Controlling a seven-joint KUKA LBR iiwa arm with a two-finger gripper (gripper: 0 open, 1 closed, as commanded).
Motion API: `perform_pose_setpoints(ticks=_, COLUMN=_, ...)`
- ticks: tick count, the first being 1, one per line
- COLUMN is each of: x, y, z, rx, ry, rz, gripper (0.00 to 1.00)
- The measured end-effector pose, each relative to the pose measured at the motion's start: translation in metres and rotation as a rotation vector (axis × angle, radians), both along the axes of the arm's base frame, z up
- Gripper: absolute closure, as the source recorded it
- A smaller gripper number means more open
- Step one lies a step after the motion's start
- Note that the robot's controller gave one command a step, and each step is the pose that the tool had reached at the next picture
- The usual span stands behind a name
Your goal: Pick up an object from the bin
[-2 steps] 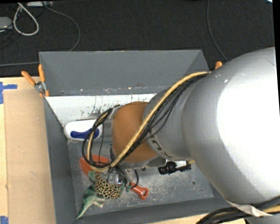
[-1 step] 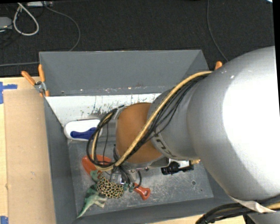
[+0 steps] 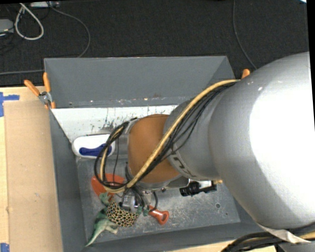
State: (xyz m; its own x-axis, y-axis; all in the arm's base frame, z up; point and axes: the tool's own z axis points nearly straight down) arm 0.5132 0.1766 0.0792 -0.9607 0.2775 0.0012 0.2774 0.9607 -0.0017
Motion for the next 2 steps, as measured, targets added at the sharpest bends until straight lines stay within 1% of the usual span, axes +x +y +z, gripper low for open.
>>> perform_pose_setpoints(ticks=1, x=0.0056, y=-0.0166, z=-0.0049, rx=0.009, ry=-0.011, rz=-0.026, gripper=1.0)
perform_pose_setpoints(ticks=2, x=-0.0023, y=-0.0217, z=-0.0047, rx=0.009, ry=-0.016, rz=-0.034, gripper=1.0)
